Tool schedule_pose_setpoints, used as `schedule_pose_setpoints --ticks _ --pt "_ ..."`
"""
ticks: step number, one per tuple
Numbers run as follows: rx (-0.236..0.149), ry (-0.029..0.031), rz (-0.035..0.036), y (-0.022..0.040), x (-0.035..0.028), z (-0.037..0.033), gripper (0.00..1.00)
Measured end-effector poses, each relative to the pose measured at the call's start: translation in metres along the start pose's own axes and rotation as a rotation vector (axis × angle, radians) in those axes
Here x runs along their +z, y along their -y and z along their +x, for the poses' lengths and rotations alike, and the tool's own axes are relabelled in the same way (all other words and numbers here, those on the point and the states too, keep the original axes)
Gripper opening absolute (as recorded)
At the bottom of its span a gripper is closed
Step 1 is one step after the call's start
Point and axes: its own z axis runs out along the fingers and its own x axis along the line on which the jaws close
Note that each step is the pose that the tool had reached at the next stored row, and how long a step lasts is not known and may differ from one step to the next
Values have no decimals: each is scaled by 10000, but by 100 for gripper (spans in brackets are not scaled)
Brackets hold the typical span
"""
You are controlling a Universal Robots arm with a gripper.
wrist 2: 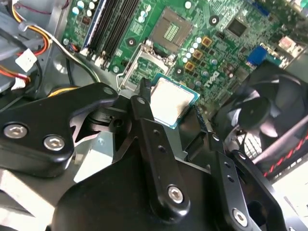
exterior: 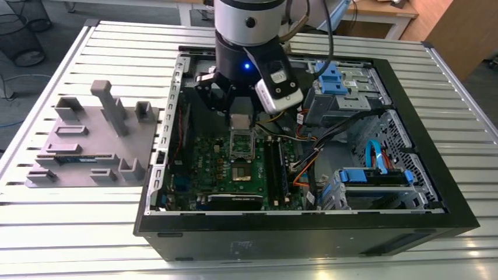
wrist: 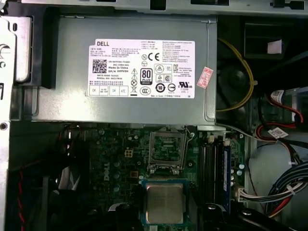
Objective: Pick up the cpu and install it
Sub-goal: 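Pick up the cpu and move it towards the insertion slot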
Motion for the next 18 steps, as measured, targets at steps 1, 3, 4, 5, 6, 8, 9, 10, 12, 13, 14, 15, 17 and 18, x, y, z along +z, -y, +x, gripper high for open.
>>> schedule_pose_setpoints --ticks 1,3,4,5,6,8,9,10,12,13,14,15,17,18 --pt "0 0 1 17 11 -6 47" --pt "0 -1 1 48 36 -16 47" --pt "0 0 -1 63 51 -21 47" --pt "0 0 -1 81 66 -27 47" --pt "0 0 0 97 81 -32 47" --pt "0 0 -1 123 116 -41 47" --pt "0 1 -1 133 134 -45 47" --pt "0 1 -1 141 151 -49 47" --pt "0 0 -1 152 182 -55 47" --pt "0 0 0 152 186 -55 47" --pt "1 0 1 152 186 -55 47" --pt "1 -1 2 153 186 -55 47" --pt "0 0 0 152 188 -56 47" --pt "0 0 0 153 188 -56 47"
